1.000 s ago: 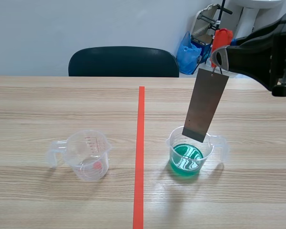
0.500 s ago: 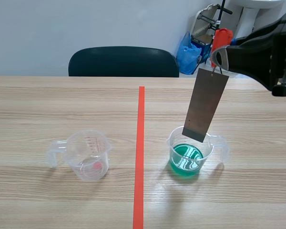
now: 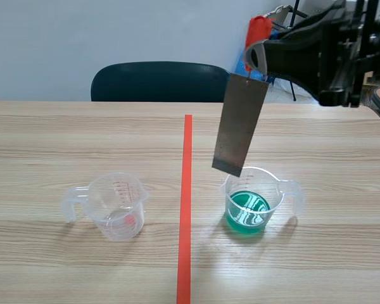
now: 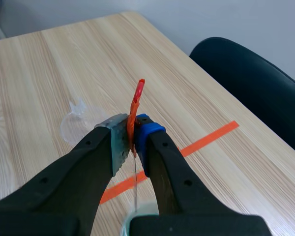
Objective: Do the redox reaction experiment
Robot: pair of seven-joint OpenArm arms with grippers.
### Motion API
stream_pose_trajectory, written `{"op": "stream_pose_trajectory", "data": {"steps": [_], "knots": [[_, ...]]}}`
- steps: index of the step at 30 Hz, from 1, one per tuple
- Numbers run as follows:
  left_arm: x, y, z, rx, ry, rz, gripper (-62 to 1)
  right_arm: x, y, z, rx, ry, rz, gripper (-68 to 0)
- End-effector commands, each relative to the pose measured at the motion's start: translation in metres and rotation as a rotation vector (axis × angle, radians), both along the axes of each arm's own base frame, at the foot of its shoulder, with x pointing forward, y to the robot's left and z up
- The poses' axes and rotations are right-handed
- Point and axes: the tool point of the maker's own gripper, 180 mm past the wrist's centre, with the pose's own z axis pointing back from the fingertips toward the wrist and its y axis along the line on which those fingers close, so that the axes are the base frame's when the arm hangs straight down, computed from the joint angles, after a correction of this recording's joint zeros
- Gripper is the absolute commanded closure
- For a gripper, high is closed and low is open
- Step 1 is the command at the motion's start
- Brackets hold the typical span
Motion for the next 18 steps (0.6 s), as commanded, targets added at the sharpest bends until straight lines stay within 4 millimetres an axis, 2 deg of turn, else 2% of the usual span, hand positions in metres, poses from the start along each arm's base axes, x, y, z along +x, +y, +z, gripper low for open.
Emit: {"op": "stream_pose_trajectory", "data": {"steps": [1,18], "knots": [[0.002,-0.003,0.004,-0.016,-0.022,-0.001,-62.3,0.0,0.01,0.016,0.034,-0.039,0.022,-0.6],[0.002,-0.003,0.004,-0.016,-0.022,-0.001,-62.3,-0.012,0.098,0.023,0.047,-0.086,0.18,-0.6]]}}
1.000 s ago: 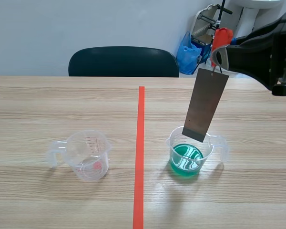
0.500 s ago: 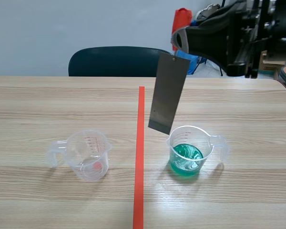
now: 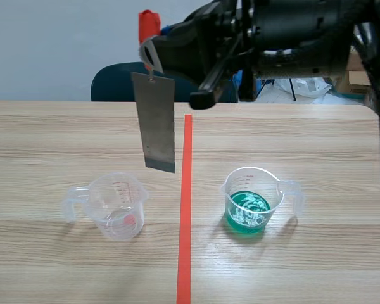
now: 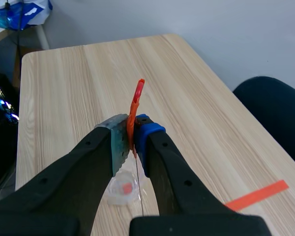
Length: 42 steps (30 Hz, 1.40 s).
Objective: Do the redox reaction experiment
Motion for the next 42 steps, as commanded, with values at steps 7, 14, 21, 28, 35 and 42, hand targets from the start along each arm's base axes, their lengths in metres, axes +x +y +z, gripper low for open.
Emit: {"op": "stream_pose_trajectory", "data": {"steps": [7,14,21,28,35,42], "knots": [[0.002,-0.003,0.004,-0.016,-0.022,-0.001,-62.3,-0.008,0.034,0.016,0.032,-0.044,0.045,-0.6],[0.002,-0.003,0.004,-0.016,-0.022,-0.001,-62.3,-0.016,0.058,0.011,0.039,-0.011,0.09,-0.6],[0.002,-0.003,0.004,-0.016,-0.022,-0.001,-62.3,-0.01,0.065,0.001,0.04,0.032,0.07,-0.6],[0.002,-0.003,0.004,-0.016,-0.022,-0.001,-62.3,-0.006,0.066,-0.006,0.037,0.057,0.062,-0.6],[0.002,-0.003,0.004,-0.016,-0.022,-0.001,-62.3,-0.004,0.066,-0.008,0.033,0.061,0.059,-0.6],[0.002,-0.003,0.004,-0.016,-0.022,-0.001,-62.3,-0.005,0.066,-0.008,0.033,0.061,0.059,-0.6]]}}
